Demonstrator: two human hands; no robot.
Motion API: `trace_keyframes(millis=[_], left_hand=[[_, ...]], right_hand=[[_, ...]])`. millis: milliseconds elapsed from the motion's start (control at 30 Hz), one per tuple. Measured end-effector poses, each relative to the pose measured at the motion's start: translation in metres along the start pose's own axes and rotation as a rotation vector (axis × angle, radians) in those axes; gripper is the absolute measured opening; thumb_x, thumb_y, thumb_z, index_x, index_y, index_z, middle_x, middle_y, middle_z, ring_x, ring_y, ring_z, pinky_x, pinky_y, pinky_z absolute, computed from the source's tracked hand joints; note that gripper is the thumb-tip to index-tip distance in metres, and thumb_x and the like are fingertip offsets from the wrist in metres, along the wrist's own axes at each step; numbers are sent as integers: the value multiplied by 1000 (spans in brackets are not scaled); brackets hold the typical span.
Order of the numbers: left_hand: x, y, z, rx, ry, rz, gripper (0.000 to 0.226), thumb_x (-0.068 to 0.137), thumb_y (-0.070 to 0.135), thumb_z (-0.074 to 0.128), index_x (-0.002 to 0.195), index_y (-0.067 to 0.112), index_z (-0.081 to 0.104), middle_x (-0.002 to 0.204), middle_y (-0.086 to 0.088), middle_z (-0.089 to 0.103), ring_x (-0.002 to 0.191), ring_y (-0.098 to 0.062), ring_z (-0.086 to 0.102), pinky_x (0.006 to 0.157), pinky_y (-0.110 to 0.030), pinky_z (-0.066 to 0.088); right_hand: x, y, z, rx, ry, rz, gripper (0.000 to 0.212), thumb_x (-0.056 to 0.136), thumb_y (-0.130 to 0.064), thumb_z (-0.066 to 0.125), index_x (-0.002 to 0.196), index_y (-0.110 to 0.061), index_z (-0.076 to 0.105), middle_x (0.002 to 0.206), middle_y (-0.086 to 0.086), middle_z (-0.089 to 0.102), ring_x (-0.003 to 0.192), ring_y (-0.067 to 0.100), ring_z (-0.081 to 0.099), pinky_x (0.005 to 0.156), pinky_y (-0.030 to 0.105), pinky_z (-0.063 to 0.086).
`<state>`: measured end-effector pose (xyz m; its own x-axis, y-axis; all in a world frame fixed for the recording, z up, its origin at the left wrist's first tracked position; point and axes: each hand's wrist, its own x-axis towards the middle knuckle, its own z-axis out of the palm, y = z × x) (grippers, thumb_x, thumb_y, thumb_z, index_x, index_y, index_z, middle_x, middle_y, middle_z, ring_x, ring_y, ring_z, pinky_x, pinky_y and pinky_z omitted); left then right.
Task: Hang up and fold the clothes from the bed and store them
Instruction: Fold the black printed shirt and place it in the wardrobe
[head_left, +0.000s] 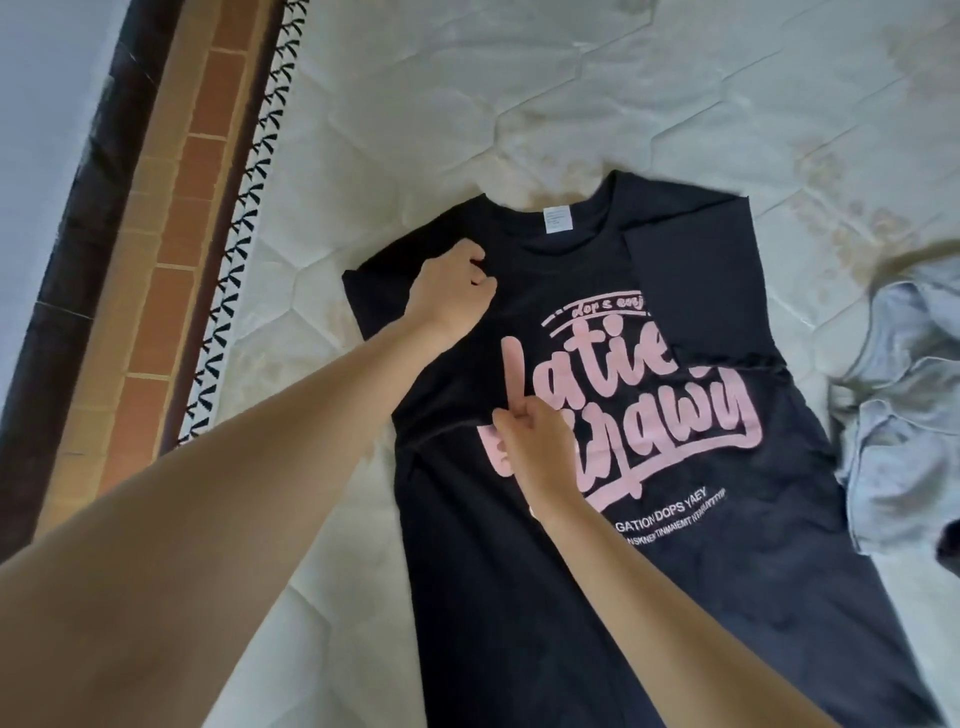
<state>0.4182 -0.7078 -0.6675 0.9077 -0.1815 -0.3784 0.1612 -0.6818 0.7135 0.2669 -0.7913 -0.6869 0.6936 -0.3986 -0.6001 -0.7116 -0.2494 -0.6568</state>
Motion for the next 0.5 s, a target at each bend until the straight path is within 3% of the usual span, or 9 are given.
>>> trace_keyframes(millis=[67, 167, 367, 433, 500], left_hand=[[-4, -10, 7, 83, -37, 65, 39, 98, 19, 52, 137, 13, 50, 122, -2, 63, 113, -19, 59, 92, -27, 46], [-11, -32, 4, 223, 32, 197, 37, 98, 15, 52, 135, 9, 52, 133, -7, 57, 124, -22, 52, 101, -30, 40], [-18, -82, -24, 481, 275, 363, 39, 93, 4, 54, 130, -5, 54, 140, -24, 49, 133, -41, 43, 109, -55, 37], [-36, -91, -25, 525, 309, 414, 40, 93, 3, 52, 132, -6, 52, 143, -25, 46, 136, -41, 40, 109, -55, 38], [-60, -100, -18, 557, 295, 518, 40, 92, 5, 54, 130, -6, 54, 142, -23, 47, 135, -39, 42, 109, -52, 40]], right_hand=[[0, 6, -3, -3, -7, 9, 12, 91, -23, 56, 94, -16, 66, 79, -2, 69, 81, 20, 67, 79, 43, 57], [1, 6, -6, 10, -29, -32, 14, 91, -30, 58, 91, -18, 65, 72, -3, 65, 76, 21, 65, 76, 40, 54], [11, 1, -5, 79, -79, -3, 16, 92, -23, 62, 81, -11, 61, 69, 4, 70, 59, 13, 62, 66, 30, 56], [15, 0, -7, 68, -59, 36, 16, 92, -19, 60, 85, -5, 63, 73, 7, 71, 54, 12, 61, 58, 22, 53], [16, 3, -6, 27, -55, 75, 17, 91, -19, 59, 86, -3, 64, 77, 9, 72, 55, 14, 60, 62, 27, 55]])
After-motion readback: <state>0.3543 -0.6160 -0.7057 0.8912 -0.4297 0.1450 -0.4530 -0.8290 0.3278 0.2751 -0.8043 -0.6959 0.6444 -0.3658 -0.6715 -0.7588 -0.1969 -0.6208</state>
